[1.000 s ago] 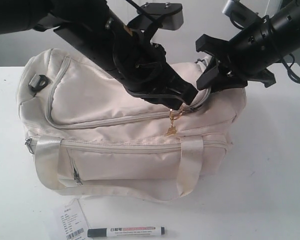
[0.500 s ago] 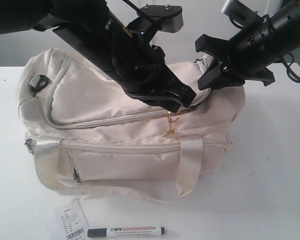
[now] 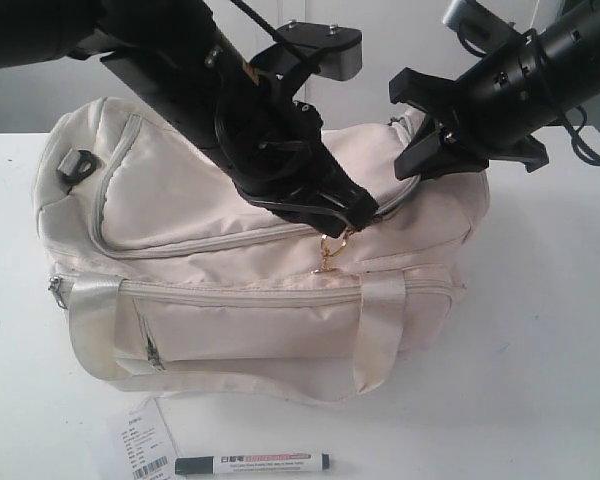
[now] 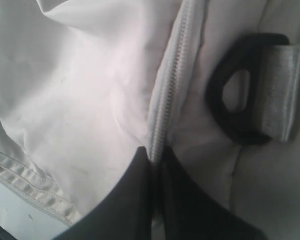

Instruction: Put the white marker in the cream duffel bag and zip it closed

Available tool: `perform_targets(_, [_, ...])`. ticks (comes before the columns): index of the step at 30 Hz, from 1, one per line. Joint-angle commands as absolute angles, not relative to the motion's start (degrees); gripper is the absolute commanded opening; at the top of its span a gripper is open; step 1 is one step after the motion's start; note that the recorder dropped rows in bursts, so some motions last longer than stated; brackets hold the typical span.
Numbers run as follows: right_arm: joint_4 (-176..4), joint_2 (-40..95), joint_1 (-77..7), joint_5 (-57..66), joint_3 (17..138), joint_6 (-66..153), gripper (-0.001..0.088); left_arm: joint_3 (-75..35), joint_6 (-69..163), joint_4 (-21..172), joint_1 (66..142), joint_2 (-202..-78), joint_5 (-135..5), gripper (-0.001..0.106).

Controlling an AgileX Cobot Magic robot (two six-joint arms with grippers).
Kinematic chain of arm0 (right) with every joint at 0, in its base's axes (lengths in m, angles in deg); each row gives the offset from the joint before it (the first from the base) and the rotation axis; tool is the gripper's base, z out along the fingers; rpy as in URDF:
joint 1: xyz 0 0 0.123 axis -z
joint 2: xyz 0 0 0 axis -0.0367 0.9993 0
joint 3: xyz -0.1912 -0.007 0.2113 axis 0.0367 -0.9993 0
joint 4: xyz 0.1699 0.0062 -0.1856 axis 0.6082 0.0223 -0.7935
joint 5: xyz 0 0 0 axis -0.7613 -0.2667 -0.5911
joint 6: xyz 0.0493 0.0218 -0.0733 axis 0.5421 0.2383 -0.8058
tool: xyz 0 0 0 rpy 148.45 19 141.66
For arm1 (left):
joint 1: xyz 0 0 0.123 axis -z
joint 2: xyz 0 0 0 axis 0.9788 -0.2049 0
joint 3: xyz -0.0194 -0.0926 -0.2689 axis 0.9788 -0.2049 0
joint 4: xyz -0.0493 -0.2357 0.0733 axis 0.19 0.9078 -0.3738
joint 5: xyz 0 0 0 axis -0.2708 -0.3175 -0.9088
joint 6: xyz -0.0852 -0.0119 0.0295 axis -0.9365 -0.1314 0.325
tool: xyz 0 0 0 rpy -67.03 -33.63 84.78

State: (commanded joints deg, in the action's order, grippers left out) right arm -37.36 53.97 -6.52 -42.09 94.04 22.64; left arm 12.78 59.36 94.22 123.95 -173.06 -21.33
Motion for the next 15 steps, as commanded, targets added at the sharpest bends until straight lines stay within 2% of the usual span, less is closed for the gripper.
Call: perform_targets(15, [-37.5,54.0,-6.5,-42.0,94.0,22.6,0.0,12.8,59.3,90.2,123.9,-173.1,-16.1,0.0])
